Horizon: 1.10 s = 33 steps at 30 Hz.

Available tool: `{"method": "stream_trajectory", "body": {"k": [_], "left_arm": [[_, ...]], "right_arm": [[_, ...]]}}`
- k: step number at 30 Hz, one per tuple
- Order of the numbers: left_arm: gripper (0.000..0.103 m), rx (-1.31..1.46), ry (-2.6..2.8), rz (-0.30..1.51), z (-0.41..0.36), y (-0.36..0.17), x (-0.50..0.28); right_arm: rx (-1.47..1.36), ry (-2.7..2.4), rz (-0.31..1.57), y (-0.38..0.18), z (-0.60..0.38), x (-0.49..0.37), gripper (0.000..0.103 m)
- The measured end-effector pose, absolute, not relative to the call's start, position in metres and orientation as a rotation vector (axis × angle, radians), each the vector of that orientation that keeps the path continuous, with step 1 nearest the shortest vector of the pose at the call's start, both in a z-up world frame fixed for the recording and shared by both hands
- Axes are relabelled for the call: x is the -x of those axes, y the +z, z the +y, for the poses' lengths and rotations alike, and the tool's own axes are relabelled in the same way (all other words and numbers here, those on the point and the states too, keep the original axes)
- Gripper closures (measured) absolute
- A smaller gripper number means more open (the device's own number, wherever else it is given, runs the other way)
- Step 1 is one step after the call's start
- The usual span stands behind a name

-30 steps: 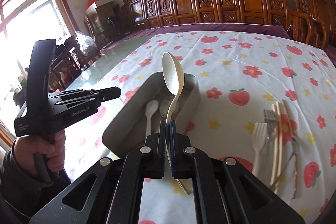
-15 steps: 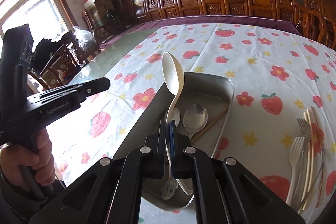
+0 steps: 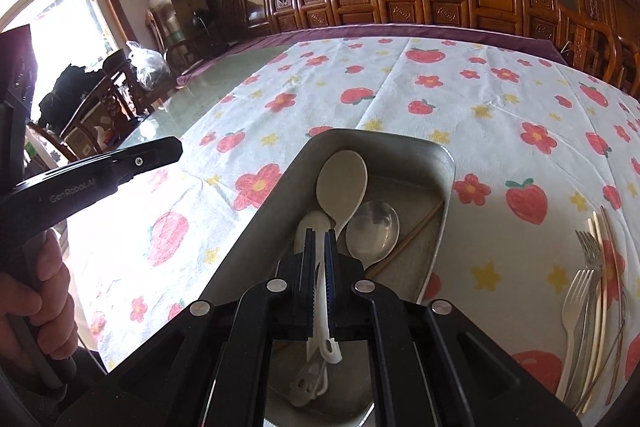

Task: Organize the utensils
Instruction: 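Carry the white spoon into the metal tray and open the right tool, then move the right tool to the steel spoon on the cloth and grasp it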

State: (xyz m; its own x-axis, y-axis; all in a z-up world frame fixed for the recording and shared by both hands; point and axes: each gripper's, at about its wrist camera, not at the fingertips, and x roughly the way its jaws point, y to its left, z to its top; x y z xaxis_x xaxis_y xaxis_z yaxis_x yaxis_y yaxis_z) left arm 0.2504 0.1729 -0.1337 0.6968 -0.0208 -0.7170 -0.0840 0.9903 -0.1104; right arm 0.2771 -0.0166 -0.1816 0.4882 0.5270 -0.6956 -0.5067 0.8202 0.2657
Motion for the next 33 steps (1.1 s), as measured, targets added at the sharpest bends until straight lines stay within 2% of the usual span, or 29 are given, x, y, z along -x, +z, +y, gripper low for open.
{"method": "stream_trajectory", "body": {"k": [13, 22, 27, 31, 33], "left_arm": [[0.103, 0.103, -0.068, 0.765, 0.131, -0.123, -0.238], [0.102, 0.068, -0.154, 0.747, 0.093, -0.119, -0.227], [0.087, 0.047, -0.177, 0.743, 0.076, -0.118, -0.221], [0.083, 0.057, -0.216, 0.740, 0.062, -0.117, -0.215], [0.077, 0.034, -0.224, 0.729, 0.052, -0.116, -0.210]], "right_arm": [[0.034, 0.488, 0.728, -0.136, -0.127, -0.234, 0.097], [0.050, 0.367, 0.718, -0.133, -0.192, -0.223, 0.097], [0.057, 0.320, 0.740, -0.145, -0.211, -0.221, 0.097], [0.052, 0.294, 0.757, -0.154, -0.221, -0.220, 0.097], [0.055, 0.285, 0.763, -0.157, -0.225, -0.218, 0.097]]}}
